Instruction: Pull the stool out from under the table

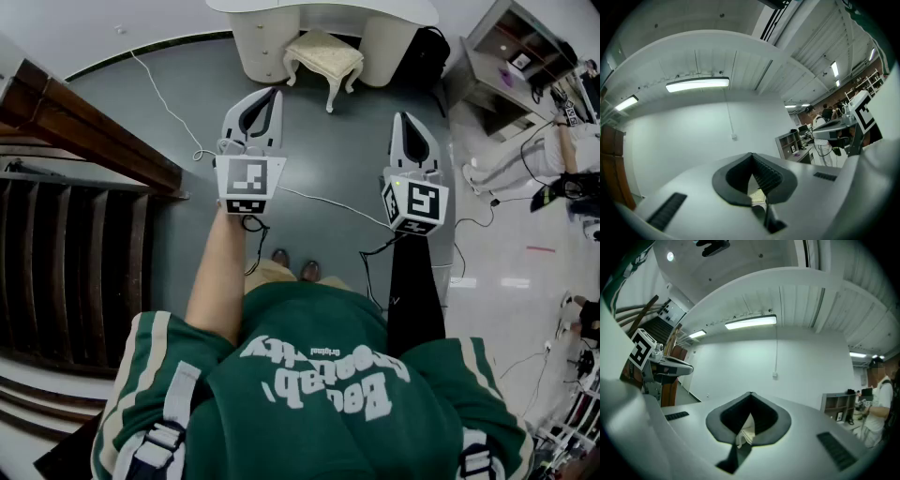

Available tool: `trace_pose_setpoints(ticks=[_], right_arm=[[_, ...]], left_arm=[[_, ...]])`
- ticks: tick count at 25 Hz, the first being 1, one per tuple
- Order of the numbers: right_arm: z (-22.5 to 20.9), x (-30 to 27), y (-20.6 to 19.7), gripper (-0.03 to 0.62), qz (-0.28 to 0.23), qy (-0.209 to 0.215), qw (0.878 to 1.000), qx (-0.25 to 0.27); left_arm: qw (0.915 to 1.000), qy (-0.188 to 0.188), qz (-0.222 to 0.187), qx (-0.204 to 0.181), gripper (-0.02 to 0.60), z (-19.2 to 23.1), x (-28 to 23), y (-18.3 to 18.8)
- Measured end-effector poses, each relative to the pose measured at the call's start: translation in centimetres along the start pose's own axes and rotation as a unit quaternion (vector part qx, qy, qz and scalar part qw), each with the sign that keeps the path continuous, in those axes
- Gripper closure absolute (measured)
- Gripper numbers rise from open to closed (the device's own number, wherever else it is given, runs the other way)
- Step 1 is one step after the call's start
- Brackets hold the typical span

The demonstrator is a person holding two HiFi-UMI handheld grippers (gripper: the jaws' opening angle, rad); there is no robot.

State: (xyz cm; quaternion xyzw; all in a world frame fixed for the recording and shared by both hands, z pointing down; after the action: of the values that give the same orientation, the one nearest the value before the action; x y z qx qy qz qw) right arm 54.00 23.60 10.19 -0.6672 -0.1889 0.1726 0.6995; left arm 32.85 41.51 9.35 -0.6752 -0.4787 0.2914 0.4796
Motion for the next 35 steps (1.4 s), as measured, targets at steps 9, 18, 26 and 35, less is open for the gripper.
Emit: trace_pose_setpoints(ticks=[9, 18, 26, 35], right_arm=[[-0.2, 0.0, 0.0, 0.586, -0.002, 0.002, 1.0, 0.001], [-0.8, -0.3, -0.4, 0.585, -0.008, 0.004, 1.0, -0.006], [-1.0, -3.9, -1.5, 0.585, -0.004, 0.004, 1.0, -0.006], [-2.2, -13.2, -2.9, 0.585, 0.017, -0.014, 1.0, 0.004]], left_arm=[[1.0, 0.001, 0.001, -0.001, 0.569, -0.2, 0.0, 0.0], [0.9999, 0.001, -0.012, -0.005, 0.569, -0.3, -0.6, 0.9], [0.9999, -0.002, -0.013, -0.009, 0.569, 1.6, -3.7, -0.6], [0.9997, -0.016, -0.015, -0.005, 0.569, 6.2, -12.4, -4.0]])
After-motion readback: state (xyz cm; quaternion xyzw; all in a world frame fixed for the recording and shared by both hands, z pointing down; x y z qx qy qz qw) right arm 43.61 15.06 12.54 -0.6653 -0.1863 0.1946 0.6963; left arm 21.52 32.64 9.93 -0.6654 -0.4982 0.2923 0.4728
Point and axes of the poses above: the fingertips, and each gripper's own axes: x backward along the fingers, z to its left, y out of its top, the point moved 9 cm from there along x, backward along the fingers, and after that the axes turned 9 degrees about -x, right-handed, at the moved point
